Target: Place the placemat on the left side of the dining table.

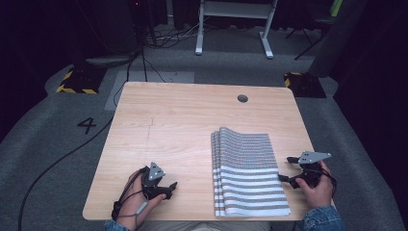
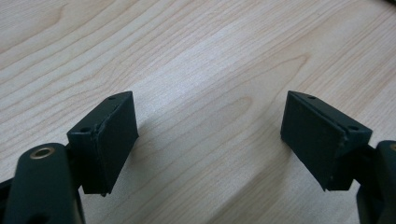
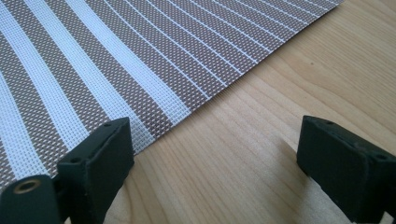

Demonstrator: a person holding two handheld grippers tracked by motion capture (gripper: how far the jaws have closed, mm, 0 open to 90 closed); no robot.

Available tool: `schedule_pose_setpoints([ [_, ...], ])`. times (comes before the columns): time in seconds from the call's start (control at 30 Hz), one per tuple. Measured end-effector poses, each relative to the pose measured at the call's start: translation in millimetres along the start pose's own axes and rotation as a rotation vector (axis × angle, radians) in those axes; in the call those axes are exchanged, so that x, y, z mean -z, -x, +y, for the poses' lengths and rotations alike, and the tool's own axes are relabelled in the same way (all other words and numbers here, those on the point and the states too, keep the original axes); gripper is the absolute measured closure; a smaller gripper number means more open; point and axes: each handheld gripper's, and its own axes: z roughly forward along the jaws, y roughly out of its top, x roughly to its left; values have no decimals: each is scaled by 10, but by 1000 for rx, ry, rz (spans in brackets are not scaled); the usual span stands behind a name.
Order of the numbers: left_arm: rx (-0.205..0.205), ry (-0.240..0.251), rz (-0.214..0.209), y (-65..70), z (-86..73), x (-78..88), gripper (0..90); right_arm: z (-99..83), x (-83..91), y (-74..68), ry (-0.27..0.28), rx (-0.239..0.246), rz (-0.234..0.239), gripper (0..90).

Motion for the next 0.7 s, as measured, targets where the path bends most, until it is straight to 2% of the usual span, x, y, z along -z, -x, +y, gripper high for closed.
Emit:
schedule_pose_setpoints([
  [0.1, 9, 5, 15, -4, -11, 11, 201, 0, -1, 1, 1, 2, -1, 109],
  [0.17, 11, 1, 6, -11, -10, 12, 215, 0, 0, -1, 0, 0, 0, 109],
  [0.2, 21, -9, 18, -9, 0, 24, 215, 0, 0, 0, 1, 2, -1, 108],
  [0.23, 19, -19, 25, -12, 10, 36, 262, -1, 0, -2, 1, 2, -4, 107],
  [0.3, 18, -48, 31, -10, 37, 65, 288, -1, 0, -2, 1, 1, -5, 107],
  [0.43, 36, -19, -3, -7, 88, 133, 320, 0, 0, -2, 1, 1, -4, 107],
  [0.7, 9, 14, -15, 6, 200, 269, 312, -1, 0, 0, 1, 0, -3, 108],
])
